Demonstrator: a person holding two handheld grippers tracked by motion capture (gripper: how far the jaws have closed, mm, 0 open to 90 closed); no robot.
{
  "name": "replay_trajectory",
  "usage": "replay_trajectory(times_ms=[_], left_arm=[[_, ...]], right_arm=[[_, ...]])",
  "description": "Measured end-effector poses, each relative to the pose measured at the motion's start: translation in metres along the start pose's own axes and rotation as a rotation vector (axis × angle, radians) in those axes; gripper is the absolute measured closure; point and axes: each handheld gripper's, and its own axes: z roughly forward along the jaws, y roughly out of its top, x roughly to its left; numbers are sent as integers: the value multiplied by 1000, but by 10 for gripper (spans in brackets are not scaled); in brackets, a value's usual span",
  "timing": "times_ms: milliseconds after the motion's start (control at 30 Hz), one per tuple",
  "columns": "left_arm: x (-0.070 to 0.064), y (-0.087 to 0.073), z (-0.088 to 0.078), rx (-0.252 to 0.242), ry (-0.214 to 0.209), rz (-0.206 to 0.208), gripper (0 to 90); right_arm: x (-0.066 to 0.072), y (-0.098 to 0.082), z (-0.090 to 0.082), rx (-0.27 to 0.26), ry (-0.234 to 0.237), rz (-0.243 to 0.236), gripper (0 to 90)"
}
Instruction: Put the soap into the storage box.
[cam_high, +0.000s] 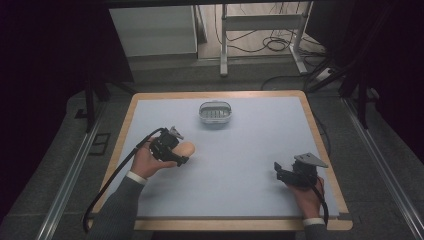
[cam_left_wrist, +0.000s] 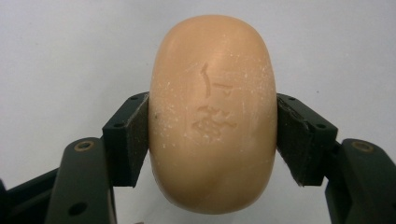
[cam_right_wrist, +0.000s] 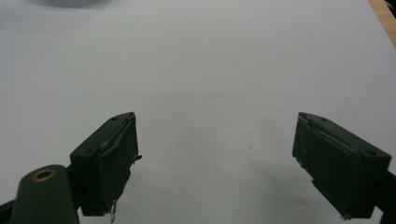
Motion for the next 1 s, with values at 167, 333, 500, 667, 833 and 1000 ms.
replay_trajectory(times_ms=[167, 333, 500, 667, 833, 1000], left_arm=[[2, 5, 1, -2, 1, 0, 329], [4, 9, 2, -1, -7, 1, 329], [7, 12, 2, -3, -9, -3, 329], [11, 16, 4, -3, -6, -7, 329], [14, 21, 6, -1, -5, -9, 329], [17, 24, 6, -10, -4, -17, 329]], right_arm=[[0, 0, 0, -1, -1, 3, 145], [0, 0, 0, -1, -1, 3, 145], [0, 0, 0, -1, -1, 2, 145], [0, 0, 0, -1, -1, 1, 145], [0, 0, 0, -1, -2, 0, 145], [0, 0, 0, 1, 0, -1, 145]])
